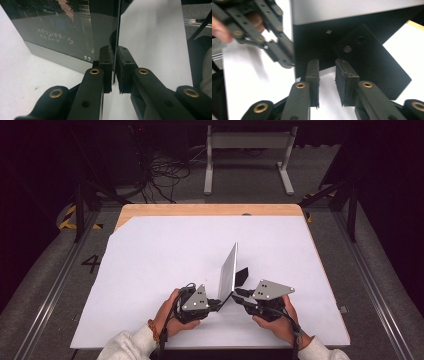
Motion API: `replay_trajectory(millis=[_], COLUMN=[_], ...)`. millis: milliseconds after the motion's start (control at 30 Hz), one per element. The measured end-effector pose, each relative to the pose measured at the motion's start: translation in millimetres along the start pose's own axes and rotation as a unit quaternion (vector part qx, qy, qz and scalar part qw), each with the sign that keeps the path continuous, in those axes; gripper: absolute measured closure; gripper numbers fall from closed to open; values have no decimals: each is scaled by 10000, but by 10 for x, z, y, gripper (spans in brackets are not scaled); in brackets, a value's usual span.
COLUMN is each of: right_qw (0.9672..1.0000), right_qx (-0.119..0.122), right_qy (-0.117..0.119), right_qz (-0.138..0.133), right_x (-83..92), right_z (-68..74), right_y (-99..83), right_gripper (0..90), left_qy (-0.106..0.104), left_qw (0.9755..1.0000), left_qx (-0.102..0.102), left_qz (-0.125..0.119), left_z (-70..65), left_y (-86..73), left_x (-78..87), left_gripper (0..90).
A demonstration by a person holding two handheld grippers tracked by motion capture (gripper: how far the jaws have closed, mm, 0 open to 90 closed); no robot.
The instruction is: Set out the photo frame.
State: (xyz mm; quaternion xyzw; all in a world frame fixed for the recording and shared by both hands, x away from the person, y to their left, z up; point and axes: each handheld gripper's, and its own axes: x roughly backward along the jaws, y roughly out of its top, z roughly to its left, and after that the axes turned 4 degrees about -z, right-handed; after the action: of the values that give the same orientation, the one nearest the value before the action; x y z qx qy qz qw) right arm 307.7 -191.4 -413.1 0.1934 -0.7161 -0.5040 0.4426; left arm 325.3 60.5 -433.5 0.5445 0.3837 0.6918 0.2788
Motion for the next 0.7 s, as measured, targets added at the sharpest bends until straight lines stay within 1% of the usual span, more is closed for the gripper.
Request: replay_trajectory(millis=[100, 200, 233, 267, 333, 367, 500, 567, 600, 667, 700], right_qw=[9999, 9998, 9997, 9997, 9998, 9998, 9999, 9999, 9999, 9999, 9999], right_qx=[37, 52, 61, 78, 47, 18, 8, -42, -95, -124, -150], right_qy=[109, 206, 223, 217, 202, 203, 142, 110, 51, 29, -18], right_qz=[6, 5, -10, -28, -56, -73, -64, -57, -63, -53, -53], right_x=[-9, -23, -23, -25, -29, -33, -36, -29, -21, -17, -15], right_z=[73, 139, 157, 173, 186, 191, 200, 187, 169, 159, 154], right_y=[1, 9, 17, 29, 45, 54, 62, 61, 62, 65, 66], right_gripper=[686, 648, 646, 641, 625, 603, 596, 593, 574, 570, 568], left_qy=[-37, -69, -98, -124, -138, -148, -156, -168, -165, -175, -176], left_qw=[10000, 10000, 9999, 9999, 9999, 9999, 9998, 9998, 9998, 9998, 9998], left_qx=[-44, -12, 13, 52, 46, 62, 74, 102, 90, 84, 74], left_qz=[27, 66, 38, 35, 7, -16, -34, 5, -2, -22, -15], left_z=[7, 12, 22, 25, 29, 29, 35, 30, 33, 27, 27], left_y=[-10, -36, -47, -51, -55, -52, -49, -49, -47, -36, -31], left_x=[-17, -39, -41, -40, -47, -59, -87, -115, -126, -158, -166], left_gripper=[839, 841, 840, 839, 838, 836, 832, 832, 829, 828, 827])
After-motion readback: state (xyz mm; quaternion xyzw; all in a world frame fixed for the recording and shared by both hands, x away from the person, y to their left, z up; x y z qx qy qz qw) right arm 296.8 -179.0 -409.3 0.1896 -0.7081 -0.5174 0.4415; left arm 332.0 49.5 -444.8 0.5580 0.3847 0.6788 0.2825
